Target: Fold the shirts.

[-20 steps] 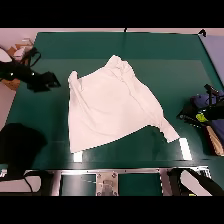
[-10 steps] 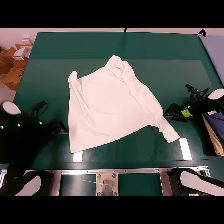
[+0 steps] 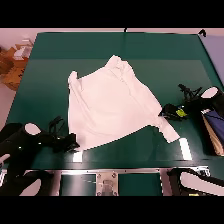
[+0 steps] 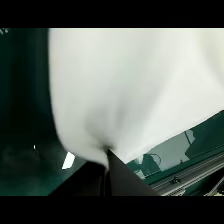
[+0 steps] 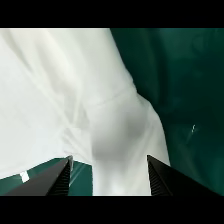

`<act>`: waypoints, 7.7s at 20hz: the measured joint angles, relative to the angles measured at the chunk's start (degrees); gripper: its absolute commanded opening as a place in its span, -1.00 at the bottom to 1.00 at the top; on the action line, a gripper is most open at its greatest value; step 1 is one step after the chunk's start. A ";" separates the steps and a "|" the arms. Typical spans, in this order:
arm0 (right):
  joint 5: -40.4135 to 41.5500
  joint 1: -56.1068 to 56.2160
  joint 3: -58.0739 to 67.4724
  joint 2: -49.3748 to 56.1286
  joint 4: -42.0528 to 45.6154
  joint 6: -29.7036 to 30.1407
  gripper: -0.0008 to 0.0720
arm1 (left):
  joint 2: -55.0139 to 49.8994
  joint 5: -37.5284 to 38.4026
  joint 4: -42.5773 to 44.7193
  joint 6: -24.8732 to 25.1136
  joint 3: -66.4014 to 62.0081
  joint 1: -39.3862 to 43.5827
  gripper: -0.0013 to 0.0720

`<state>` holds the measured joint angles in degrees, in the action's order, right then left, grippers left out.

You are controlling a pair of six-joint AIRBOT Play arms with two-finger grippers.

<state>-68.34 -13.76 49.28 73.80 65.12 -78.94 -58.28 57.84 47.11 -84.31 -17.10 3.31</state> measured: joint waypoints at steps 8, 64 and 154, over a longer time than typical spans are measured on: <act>-0.44 1.25 -1.22 0.02 -0.11 -1.55 0.51 | -2.62 -3.19 14.27 2.14 -16.15 -10.80 -0.90; 21.46 -12.31 28.89 -18.32 -47.74 17.25 -0.93 | -9.01 3.45 4.85 13.90 -82.16 -12.35 -0.90; 7.37 -32.41 43.10 -29.81 -39.28 13.92 -0.93 | 5.44 7.32 3.04 16.92 -94.73 -9.60 -0.90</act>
<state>-60.97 -46.17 92.38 43.99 25.85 -65.01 -52.84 65.17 50.15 -67.40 -111.83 -6.28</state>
